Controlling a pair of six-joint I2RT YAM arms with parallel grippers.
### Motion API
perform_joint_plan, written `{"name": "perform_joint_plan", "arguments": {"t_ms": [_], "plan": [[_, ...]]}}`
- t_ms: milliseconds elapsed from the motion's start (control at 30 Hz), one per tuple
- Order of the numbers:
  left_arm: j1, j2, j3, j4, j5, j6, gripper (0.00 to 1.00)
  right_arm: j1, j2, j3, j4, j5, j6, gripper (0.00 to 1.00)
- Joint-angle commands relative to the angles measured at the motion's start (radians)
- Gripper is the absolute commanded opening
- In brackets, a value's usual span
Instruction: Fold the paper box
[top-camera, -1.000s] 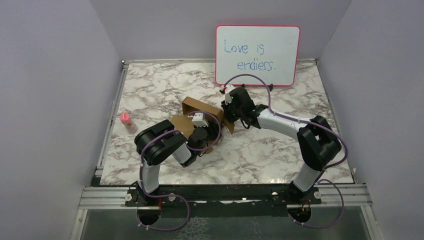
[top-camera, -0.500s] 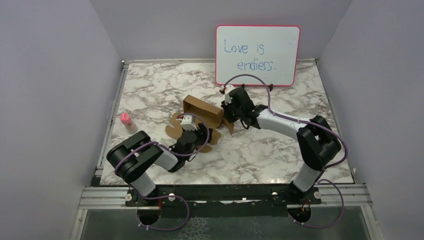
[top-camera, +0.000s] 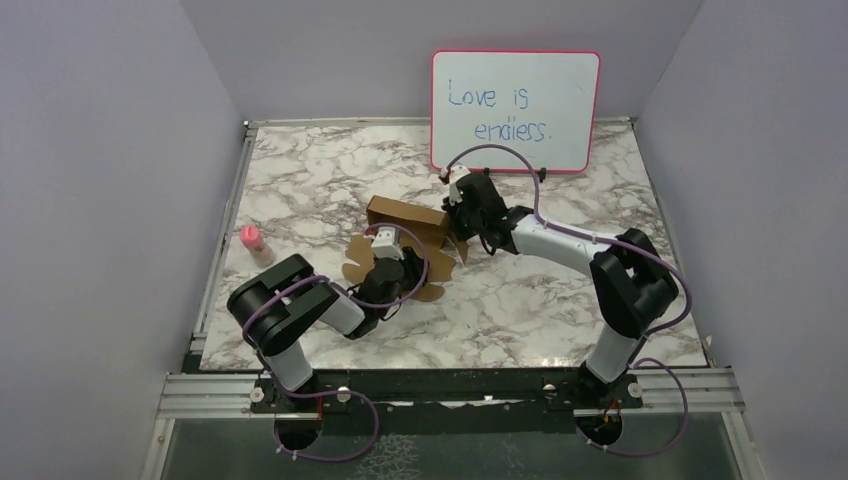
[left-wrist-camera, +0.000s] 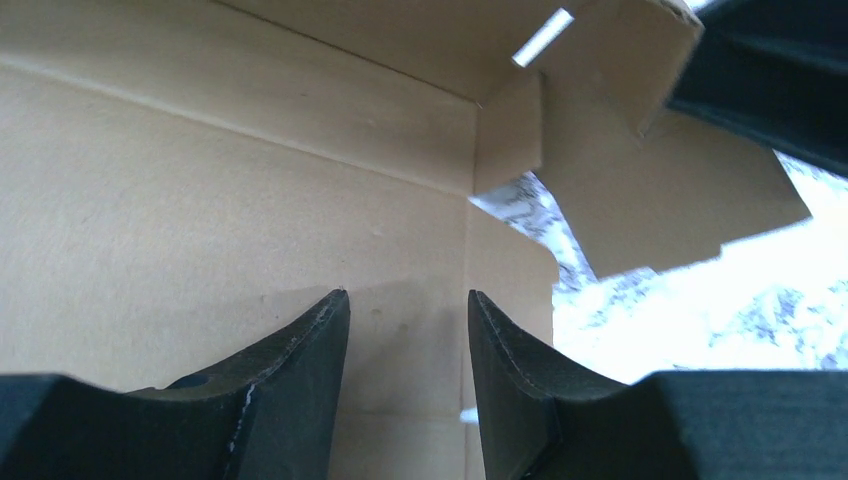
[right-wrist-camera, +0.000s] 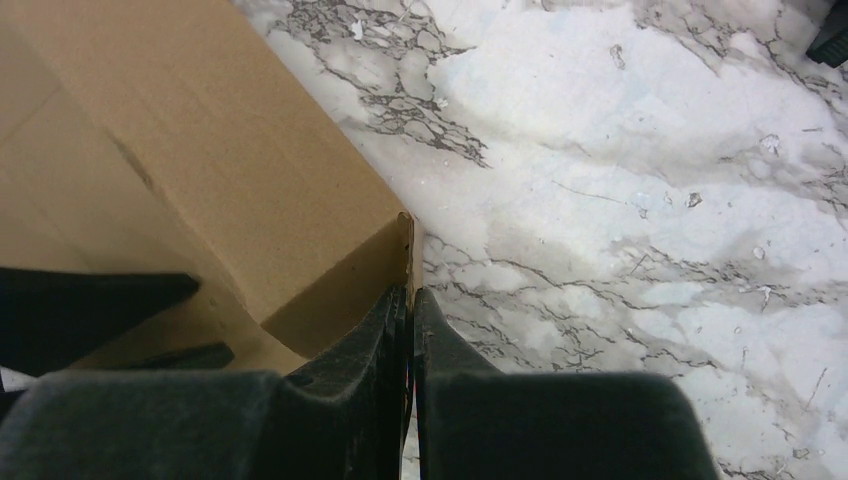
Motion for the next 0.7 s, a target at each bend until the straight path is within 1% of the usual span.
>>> {"name": "perform_joint_plan", "arguments": {"t_ms": [0,133,333,567,667], "plan": [[-0.057,0.043,0.023,-0.058,0.093,-0.052,0.48,0.005,0.032,0.058,-0.006,0.035,0.015,0.10],[-0.094,0.086,0.064,-0.049,0.104,-0.059,0.48,0.004,0.060,0.096,-0.030,0.040,0.019,0.10],[-0.113,0.139,0.103,-0.024,0.107,-0.065,0.48,0.004,0.092,0.138,-0.079,0.020,0.031,0.11],[-0.128,0.153,0.112,0.008,0.123,-0.055,0.48,0.004,0.064,0.019,0.050,0.049,0.036,0.11],[-0.126,0.138,0.099,0.017,0.129,-0.054,0.48,0.004,0.060,-0.015,0.071,0.057,0.036,0.11]]}}
